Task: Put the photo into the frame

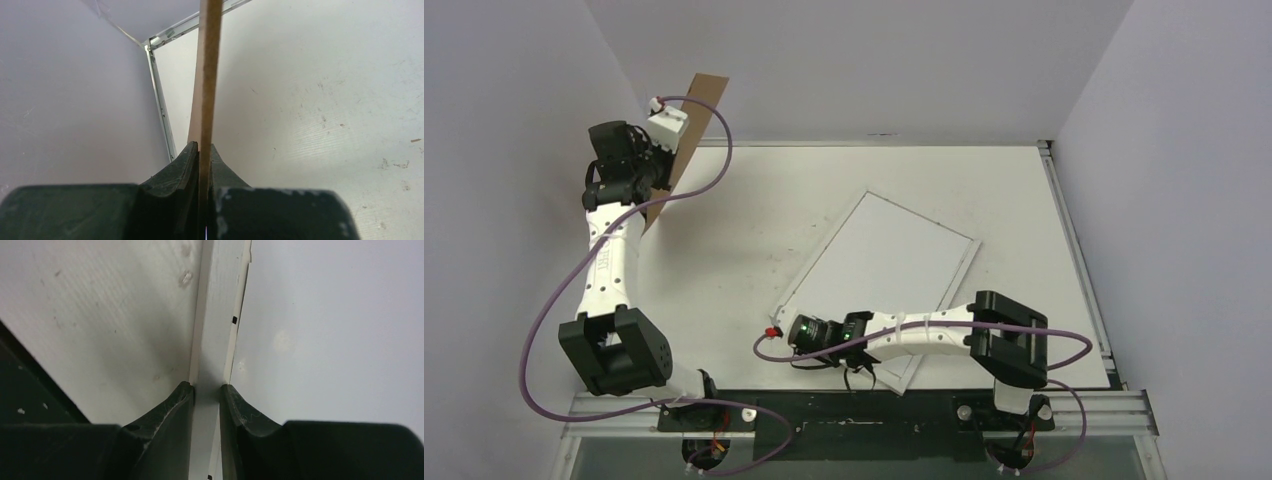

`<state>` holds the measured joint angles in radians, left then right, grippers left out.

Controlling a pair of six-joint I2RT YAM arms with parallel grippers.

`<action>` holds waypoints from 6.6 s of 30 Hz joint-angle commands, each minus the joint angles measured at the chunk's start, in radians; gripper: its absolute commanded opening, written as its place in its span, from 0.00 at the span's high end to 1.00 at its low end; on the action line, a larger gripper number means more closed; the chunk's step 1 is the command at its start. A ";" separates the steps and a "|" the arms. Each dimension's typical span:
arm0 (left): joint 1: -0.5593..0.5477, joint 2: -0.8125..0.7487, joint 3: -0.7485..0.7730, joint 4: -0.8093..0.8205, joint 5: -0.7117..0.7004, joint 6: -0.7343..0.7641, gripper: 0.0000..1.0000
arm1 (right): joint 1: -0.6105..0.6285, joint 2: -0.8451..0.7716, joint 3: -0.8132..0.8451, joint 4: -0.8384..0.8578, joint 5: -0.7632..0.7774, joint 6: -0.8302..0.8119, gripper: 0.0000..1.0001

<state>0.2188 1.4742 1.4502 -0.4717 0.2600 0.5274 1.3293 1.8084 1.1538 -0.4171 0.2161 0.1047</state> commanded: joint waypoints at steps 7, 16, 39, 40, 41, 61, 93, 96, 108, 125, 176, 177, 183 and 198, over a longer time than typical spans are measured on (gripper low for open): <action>-0.051 0.043 -0.030 -0.200 0.094 -0.111 1.00 | -0.002 -0.154 0.012 -0.076 -0.062 -0.035 0.50; -0.124 0.069 -0.066 -0.185 0.116 -0.193 1.00 | -0.141 -0.386 0.002 -0.039 0.003 0.277 0.10; -0.304 0.264 -0.255 0.017 0.082 -0.323 1.00 | -0.537 -0.684 -0.272 -0.456 0.290 0.997 0.07; -0.310 0.275 -0.260 0.024 0.074 -0.322 1.00 | -0.557 -0.690 -0.284 -0.438 0.277 0.996 0.07; -0.315 0.290 -0.259 0.027 0.072 -0.323 1.00 | -0.573 -0.694 -0.298 -0.427 0.265 0.991 0.07; -0.464 0.455 -0.217 -0.011 0.071 -0.326 0.92 | -0.774 -0.688 -0.424 -0.264 0.161 0.909 0.07; -0.363 0.180 -0.472 -0.111 -0.152 -0.353 0.52 | -0.842 -0.731 -0.414 -0.236 0.106 0.859 0.07; -0.361 0.130 -0.477 -0.151 -0.146 -0.330 0.35 | -0.846 -0.726 -0.406 -0.242 0.106 0.856 0.07; -0.393 0.089 -0.344 -0.245 -0.101 -0.267 0.03 | -0.856 -0.721 -0.426 -0.230 0.074 0.856 0.07; -0.614 0.163 -0.336 -0.200 0.044 -0.320 0.11 | -0.866 -0.723 -0.461 -0.239 0.064 0.884 0.07; -0.682 0.236 -0.361 -0.209 -0.006 -0.301 0.88 | -0.869 -0.711 -0.532 -0.167 -0.006 0.928 0.07; -0.682 0.237 -0.360 -0.211 -0.005 -0.302 0.88 | -0.869 -0.708 -0.530 -0.165 -0.006 0.926 0.08; -0.675 0.233 -0.358 -0.214 0.007 -0.312 0.98 | -0.869 -0.697 -0.527 -0.158 -0.003 0.921 0.07; -0.654 0.215 -0.362 -0.219 0.054 -0.370 1.00 | -0.905 -0.661 -0.490 -0.167 0.029 0.880 0.08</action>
<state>-0.4442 1.6993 1.0687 -0.6880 0.2653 0.1909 0.4519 1.1393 0.6243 -0.5987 0.2085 1.0061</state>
